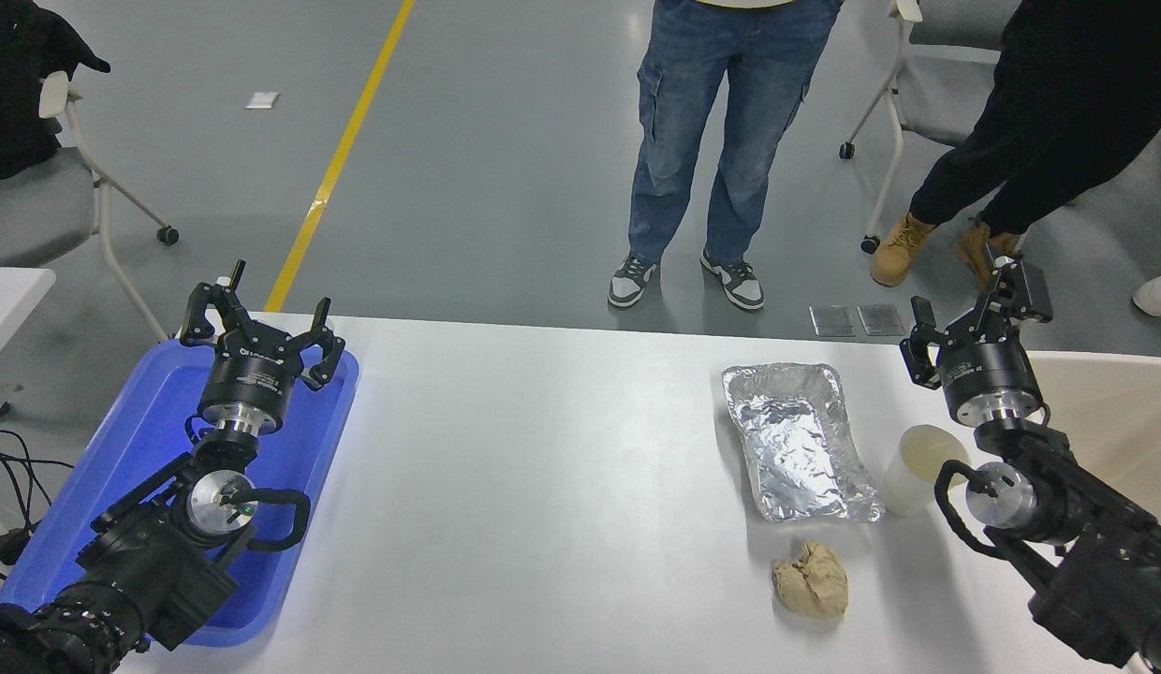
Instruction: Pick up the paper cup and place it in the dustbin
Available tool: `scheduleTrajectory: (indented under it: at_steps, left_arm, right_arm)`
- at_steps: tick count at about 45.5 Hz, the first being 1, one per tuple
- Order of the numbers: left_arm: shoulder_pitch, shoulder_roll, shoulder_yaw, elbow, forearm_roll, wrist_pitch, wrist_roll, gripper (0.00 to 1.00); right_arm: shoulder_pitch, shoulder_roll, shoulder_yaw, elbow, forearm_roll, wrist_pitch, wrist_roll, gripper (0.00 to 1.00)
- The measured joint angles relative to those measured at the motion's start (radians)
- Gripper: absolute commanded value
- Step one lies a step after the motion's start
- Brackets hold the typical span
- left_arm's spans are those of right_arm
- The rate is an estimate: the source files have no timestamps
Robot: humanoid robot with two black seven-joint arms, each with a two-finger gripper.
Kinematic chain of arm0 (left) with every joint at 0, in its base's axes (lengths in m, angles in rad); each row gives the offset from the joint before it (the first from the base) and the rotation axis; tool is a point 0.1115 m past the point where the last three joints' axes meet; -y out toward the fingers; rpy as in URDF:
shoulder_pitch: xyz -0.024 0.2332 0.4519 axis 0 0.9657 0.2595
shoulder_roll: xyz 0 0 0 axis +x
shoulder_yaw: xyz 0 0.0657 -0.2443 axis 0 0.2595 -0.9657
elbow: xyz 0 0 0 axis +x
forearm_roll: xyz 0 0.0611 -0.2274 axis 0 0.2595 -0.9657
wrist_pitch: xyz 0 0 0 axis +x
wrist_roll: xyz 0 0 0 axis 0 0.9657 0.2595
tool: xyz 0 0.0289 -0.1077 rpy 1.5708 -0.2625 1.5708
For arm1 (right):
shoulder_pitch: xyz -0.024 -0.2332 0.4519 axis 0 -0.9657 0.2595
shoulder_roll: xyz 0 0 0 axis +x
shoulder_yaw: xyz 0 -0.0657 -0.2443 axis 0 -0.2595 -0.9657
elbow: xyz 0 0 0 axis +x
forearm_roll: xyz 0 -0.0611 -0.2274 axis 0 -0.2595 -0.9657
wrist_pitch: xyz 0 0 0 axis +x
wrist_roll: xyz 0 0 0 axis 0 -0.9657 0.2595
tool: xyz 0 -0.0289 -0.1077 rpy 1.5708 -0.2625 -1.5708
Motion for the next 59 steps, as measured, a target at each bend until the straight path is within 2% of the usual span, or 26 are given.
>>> scheduleTrajectory:
  at_steps: [23,34,40,59]
  left_arm:
    - [0.0,0.0,0.0,0.0,0.0,0.0,0.0,1.0]
    - [0.0,0.0,0.0,0.0,0.0,0.001,0.0,1.0]
    - [0.0,0.0,0.0,0.0,0.001,0.001,0.0,1.0]
    - [0.0,0.0,0.0,0.0,0.001,0.001,0.0,1.0]
  right_arm:
    - [-0.003,-0.001,-0.003,0.001,0.0,-0.004,0.0,1.0]
    - [0.037,-0.02,-0.082,0.001,0.003,-0.018,-0.007,1.0]
    - [0.097,-0.077,-0.192,0.001,0.02,-0.031,-0.05,1.0]
    - [0.401,-0.333,-0.711,0.054,0.1,-0.032,-0.254,1.0]
